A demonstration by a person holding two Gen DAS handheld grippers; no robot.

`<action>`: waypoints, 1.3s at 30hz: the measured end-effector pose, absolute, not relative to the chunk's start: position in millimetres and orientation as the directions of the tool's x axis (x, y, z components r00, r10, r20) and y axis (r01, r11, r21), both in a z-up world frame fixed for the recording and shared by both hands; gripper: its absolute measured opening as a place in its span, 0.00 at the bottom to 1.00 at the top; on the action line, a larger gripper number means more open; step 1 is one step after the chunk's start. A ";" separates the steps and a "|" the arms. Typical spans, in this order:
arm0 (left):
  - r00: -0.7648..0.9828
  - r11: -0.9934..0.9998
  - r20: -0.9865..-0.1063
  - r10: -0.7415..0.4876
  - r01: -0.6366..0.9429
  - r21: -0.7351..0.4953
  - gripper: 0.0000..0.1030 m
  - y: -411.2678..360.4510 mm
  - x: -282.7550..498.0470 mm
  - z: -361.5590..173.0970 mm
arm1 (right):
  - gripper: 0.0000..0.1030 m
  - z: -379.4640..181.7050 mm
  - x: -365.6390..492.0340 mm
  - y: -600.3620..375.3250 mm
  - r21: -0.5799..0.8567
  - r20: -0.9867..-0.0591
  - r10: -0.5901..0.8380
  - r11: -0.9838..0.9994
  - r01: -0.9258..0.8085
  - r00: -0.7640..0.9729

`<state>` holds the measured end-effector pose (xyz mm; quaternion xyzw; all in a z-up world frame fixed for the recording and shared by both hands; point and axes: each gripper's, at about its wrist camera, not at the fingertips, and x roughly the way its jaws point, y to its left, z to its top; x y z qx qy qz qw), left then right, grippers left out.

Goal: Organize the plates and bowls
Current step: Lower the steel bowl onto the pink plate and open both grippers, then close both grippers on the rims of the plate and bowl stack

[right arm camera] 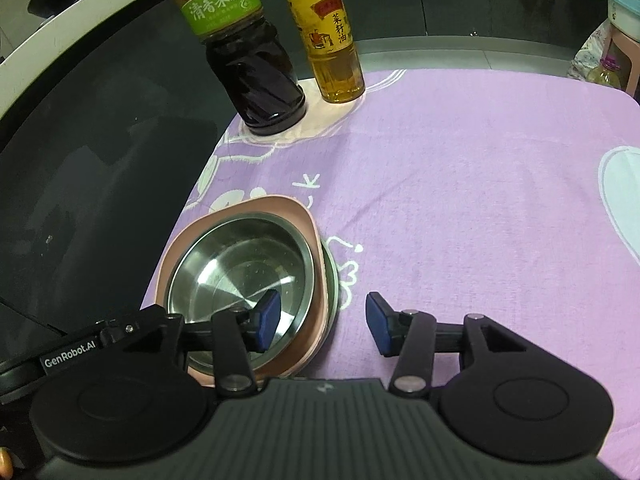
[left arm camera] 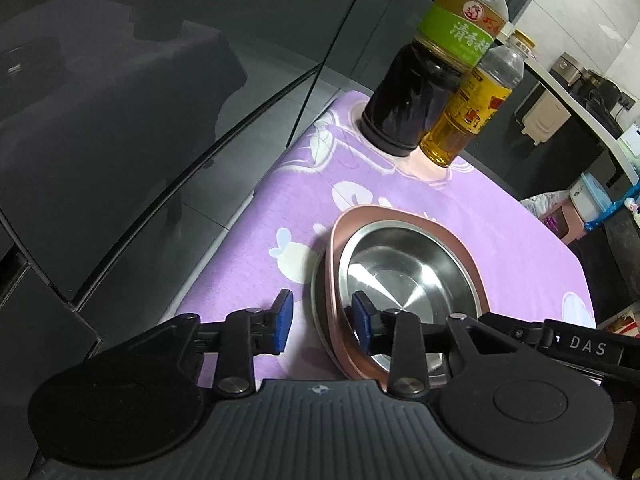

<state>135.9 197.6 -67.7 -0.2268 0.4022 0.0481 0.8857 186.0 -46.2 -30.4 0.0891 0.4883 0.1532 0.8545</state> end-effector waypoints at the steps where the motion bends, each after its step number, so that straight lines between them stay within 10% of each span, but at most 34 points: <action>1: 0.671 0.893 -0.735 -0.099 -0.266 -0.363 0.32 196.9 136.6 -68.2 | 0.48 -31.1 186.4 -46.0 0.303 -0.808 0.350 0.937 -0.175 0.474; 39: 0.676 0.942 -0.734 -0.073 -0.196 -0.274 0.34 172.1 150.3 -77.9 | 0.39 -44.6 198.8 -28.4 0.286 -0.815 0.367 0.928 -0.239 0.449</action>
